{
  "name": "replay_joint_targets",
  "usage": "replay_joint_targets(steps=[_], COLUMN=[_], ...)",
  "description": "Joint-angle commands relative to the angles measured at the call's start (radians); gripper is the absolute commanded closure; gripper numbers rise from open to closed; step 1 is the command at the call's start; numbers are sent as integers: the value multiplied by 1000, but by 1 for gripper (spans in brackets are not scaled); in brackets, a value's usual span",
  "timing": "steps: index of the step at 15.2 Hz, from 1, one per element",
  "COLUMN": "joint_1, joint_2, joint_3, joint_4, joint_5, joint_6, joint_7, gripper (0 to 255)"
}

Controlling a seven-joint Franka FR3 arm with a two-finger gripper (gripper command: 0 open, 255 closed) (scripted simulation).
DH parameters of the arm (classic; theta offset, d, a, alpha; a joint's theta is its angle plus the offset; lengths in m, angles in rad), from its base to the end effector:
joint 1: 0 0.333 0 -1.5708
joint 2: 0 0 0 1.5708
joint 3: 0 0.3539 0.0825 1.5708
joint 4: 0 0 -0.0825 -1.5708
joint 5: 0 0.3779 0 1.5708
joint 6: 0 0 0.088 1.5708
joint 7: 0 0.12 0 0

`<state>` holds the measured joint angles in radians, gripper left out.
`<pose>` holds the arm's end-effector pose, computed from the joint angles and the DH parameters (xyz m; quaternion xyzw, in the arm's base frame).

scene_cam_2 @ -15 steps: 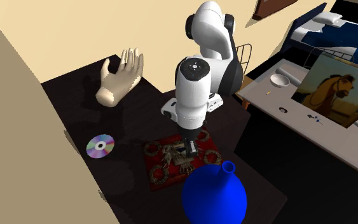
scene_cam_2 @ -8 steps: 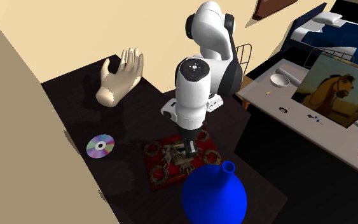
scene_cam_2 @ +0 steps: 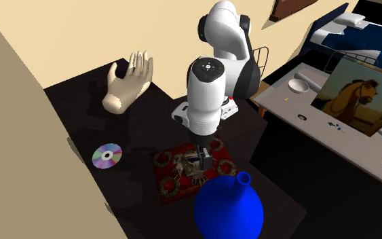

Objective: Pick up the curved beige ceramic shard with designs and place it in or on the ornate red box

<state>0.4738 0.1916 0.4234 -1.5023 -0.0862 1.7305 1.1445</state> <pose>0.4140 0.4647 0.5927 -0.9922 0.1221 -0.0171 0.0209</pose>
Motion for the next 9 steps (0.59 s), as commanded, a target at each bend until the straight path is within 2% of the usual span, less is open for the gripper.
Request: replay_joint_targets(steps=[1, 2, 9], joint_1=[6, 9, 9], joint_2=[11, 16, 16], joint_3=[2, 3, 3], joint_4=[76, 110, 110], joint_5=[-4, -7, -7], joint_6=[-67, -96, -96], joint_7=[2, 2, 2], gripper=[0, 0, 0])
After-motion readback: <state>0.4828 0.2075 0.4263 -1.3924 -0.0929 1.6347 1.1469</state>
